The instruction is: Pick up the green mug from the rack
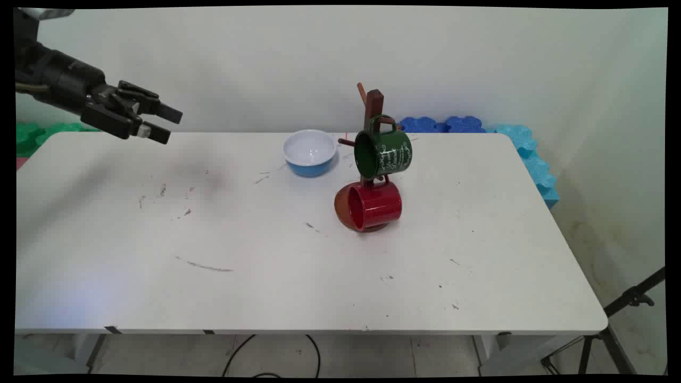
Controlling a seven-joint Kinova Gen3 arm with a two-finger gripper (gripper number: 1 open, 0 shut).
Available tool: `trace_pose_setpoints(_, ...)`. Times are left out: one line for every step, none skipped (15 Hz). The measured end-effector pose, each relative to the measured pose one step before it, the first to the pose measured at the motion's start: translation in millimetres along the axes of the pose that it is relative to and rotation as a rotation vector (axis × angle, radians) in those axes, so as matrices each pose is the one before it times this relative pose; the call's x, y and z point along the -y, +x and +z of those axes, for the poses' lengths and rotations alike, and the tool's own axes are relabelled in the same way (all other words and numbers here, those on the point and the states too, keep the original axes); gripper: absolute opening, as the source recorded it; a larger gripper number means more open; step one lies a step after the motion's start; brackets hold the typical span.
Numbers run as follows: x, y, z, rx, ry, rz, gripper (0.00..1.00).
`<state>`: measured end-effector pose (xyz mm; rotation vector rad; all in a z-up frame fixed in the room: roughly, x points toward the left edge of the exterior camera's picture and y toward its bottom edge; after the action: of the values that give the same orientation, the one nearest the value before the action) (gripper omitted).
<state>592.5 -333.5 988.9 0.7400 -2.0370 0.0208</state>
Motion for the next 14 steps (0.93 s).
trace_pose_setpoints(-3.01,-0.27,0.13,0.00045,-0.00583,-0.00109,1.0)
trace_pose_setpoints(-3.19,-0.71,-0.09,0.00101,-0.0061,-0.00149,1.0)
trace_pose_setpoints(-2.57,-0.75,-0.1,0.00128,-0.00443,-0.00101,1.0)
trace_pose_setpoints(-2.73,-0.85,0.05,0.00148,-0.00451,-0.00113,1.0)
trace_pose_setpoints(-2.47,-0.97,0.09,0.00116,-0.00334,-0.00138,1.0)
trace_pose_setpoints(-1.91,-0.64,0.26,0.00106,-0.00276,-0.00072,1.0)
trace_pose_setpoints(-1.86,-0.49,0.57,0.00116,-0.00285,-0.00064,1.0)
trace_pose_setpoints(-1.89,-0.7,0.41,0.00079,-0.00194,-0.00056,1.0)
trace_pose_setpoints(-1.56,-0.44,0.45,0.00035,-0.00135,-0.00043,1.0)
trace_pose_setpoints(-1.73,-0.48,0.47,0.00061,-0.00118,-0.00066,1.0)
trace_pose_setpoints(-1.47,-0.34,0.65,0.00025,-0.00069,-0.00084,1.0)
trace_pose_setpoints(-1.05,-0.19,0.5,-0.00028,-0.00003,-0.00061,1.0)
trace_pose_setpoints(-1.01,-0.17,0.8,-0.00037,0.00027,-0.00101,1.0)
trace_pose_setpoints(-1.23,0.01,1.03,-0.00165,0.00164,-0.00121,1.0)
